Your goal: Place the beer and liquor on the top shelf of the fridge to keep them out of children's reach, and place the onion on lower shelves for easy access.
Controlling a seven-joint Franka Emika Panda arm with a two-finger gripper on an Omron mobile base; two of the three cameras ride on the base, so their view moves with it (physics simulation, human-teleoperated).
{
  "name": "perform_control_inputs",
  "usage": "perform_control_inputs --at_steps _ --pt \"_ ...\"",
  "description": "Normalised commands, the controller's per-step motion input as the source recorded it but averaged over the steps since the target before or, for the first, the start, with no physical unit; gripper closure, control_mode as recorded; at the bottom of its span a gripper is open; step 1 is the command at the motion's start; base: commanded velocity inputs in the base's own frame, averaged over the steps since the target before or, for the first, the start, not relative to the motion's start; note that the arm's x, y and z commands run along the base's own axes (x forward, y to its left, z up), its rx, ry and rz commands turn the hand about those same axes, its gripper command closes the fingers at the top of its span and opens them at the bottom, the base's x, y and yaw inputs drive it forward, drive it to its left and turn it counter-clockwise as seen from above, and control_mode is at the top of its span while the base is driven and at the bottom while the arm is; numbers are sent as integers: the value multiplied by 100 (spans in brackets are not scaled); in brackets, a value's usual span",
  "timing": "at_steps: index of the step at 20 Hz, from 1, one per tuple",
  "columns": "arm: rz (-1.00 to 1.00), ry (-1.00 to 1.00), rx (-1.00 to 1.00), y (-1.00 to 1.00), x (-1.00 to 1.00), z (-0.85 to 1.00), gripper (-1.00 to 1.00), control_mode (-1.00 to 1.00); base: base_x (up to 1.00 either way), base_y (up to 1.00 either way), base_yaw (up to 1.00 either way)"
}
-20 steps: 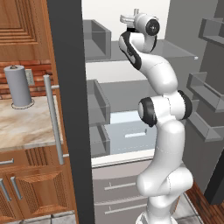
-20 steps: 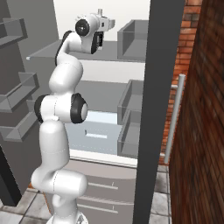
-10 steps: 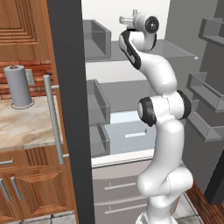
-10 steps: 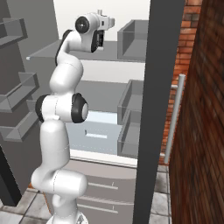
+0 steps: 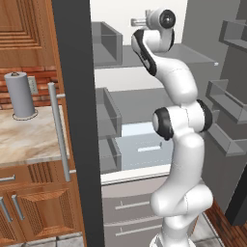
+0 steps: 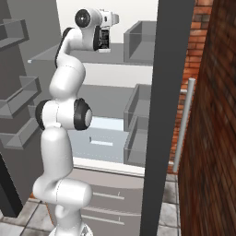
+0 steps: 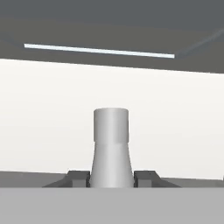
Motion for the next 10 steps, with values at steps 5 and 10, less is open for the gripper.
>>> perform_control_inputs --at_steps 5,10 --pt "0 0 -11 1 -42 -21 100 -100 0 0 0" --pt "0 0 -5 0 -29 -25 -100 -100 0 0 0"
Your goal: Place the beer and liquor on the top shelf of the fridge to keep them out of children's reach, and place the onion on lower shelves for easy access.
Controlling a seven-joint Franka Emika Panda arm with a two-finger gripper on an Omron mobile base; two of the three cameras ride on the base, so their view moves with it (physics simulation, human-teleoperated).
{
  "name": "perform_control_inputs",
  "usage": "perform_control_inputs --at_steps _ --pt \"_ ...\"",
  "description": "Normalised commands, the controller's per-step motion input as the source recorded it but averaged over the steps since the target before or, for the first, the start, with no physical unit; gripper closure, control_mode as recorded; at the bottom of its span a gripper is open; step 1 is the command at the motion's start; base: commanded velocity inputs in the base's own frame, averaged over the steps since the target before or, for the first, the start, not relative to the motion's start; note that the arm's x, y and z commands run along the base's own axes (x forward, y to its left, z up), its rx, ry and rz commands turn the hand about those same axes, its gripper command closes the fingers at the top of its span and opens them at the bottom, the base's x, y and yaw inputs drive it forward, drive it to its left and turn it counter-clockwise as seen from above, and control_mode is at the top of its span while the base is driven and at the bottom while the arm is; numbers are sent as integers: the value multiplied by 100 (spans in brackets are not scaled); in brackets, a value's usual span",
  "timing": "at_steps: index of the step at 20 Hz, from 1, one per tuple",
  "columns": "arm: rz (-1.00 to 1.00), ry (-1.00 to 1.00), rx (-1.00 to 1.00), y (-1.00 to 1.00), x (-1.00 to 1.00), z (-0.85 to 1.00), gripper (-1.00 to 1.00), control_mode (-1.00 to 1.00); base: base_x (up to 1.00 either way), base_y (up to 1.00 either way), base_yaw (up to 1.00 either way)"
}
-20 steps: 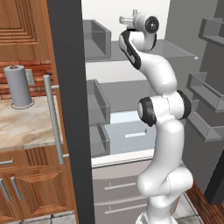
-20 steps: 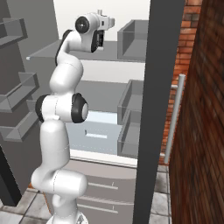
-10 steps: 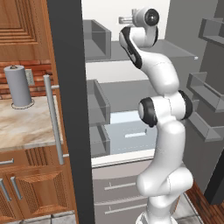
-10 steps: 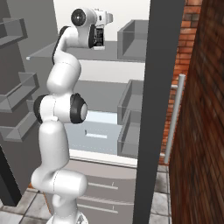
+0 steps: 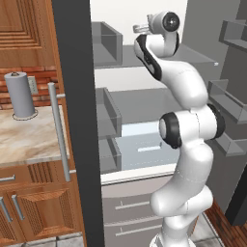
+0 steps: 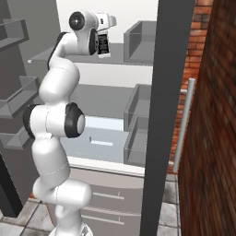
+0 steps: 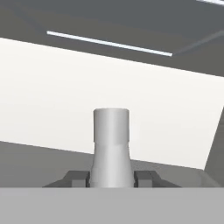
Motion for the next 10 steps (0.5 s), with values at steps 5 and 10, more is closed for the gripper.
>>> perform_control_inputs --at_steps 5,10 --pt "0 -13 0 0 -7 -19 -100 -100 0 0 0" --pt "0 -24 0 0 0 -1 -100 -100 0 0 0"
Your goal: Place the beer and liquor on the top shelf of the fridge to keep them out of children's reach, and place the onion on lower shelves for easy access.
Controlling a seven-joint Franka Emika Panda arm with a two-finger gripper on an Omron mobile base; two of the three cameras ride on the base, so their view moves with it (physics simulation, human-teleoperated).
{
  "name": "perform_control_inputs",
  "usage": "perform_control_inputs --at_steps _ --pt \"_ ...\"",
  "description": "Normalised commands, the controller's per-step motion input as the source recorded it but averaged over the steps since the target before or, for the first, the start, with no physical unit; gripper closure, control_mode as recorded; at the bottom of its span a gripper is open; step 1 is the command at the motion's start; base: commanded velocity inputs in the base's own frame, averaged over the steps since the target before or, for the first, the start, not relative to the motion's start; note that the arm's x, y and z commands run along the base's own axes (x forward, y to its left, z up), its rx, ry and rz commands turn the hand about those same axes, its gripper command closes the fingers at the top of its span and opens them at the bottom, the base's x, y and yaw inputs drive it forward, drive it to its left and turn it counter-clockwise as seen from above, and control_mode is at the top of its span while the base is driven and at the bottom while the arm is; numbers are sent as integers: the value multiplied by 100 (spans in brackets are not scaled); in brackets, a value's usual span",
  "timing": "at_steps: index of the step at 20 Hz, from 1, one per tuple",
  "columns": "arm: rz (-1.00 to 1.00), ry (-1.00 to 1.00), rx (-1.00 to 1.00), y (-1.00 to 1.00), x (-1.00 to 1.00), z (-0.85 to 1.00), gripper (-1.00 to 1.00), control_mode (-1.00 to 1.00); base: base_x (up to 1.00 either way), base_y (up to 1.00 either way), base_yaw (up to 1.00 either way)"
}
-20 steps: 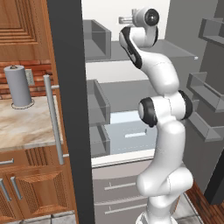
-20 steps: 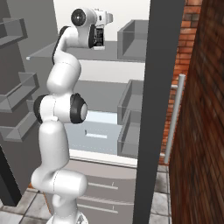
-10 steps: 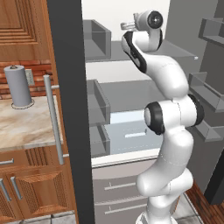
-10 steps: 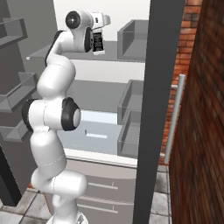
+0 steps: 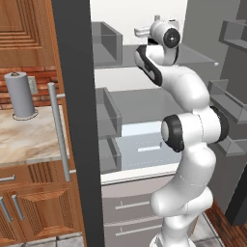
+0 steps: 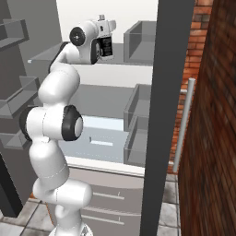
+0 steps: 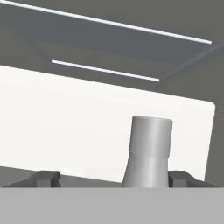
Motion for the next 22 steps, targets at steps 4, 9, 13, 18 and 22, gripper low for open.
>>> perform_control_inputs --at_steps 4,9,13,18,22 --pt "0 -22 0 0 -6 0 -100 -100 0 0 0" --pt "0 -6 0 0 -17 7 -100 -100 0 0 0" --pt "0 0 0 0 -29 22 -100 -100 0 0 0" --pt "0 8 0 0 -32 31 -100 -100 0 0 0" --pt "0 16 0 0 -46 16 -100 -100 0 0 0"
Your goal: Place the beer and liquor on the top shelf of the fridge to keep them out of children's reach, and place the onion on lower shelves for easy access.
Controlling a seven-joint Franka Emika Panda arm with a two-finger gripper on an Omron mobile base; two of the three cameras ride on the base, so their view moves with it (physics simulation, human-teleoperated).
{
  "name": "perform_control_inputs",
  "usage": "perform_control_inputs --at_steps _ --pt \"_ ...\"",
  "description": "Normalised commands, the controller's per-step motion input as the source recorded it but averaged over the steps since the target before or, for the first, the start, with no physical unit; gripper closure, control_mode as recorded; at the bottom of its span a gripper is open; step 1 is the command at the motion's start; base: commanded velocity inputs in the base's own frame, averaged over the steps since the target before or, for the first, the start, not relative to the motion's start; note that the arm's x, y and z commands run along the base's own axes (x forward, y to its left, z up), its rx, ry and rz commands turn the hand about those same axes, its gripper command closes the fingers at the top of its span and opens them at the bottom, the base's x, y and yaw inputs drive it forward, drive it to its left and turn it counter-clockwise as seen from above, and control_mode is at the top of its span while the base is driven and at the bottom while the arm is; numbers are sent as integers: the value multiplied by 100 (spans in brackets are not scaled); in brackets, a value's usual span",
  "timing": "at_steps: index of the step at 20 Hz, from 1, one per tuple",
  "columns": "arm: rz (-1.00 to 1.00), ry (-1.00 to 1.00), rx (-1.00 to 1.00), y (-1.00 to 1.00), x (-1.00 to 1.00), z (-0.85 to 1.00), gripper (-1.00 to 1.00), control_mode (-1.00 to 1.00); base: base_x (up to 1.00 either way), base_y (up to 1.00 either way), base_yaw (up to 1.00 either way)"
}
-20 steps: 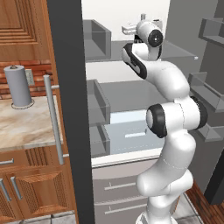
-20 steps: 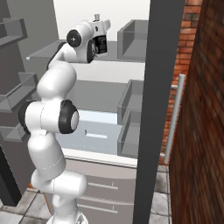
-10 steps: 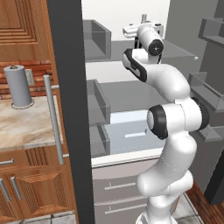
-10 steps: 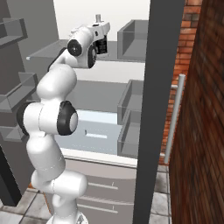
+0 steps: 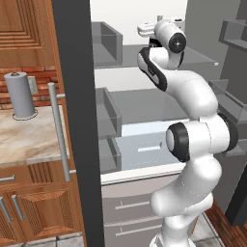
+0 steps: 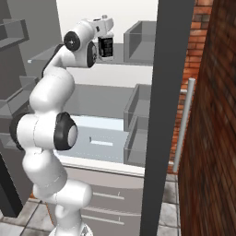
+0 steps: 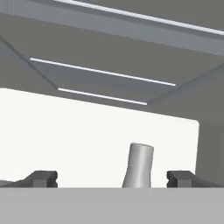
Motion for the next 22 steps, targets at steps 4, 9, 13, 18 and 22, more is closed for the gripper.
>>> perform_control_inputs --at_steps 4,9,13,18,22 --pt "0 20 0 0 -62 0 -100 -100 0 0 0" --pt "-2 19 0 0 -83 -16 -100 -100 0 0 0" --pt "-3 8 0 0 -98 -27 -100 -100 0 0 0" --pt "-4 1 4 0 -100 -59 -100 -100 0 0 0" --pt "-2 0 8 0 -100 -67 -100 -100 0 0 0"
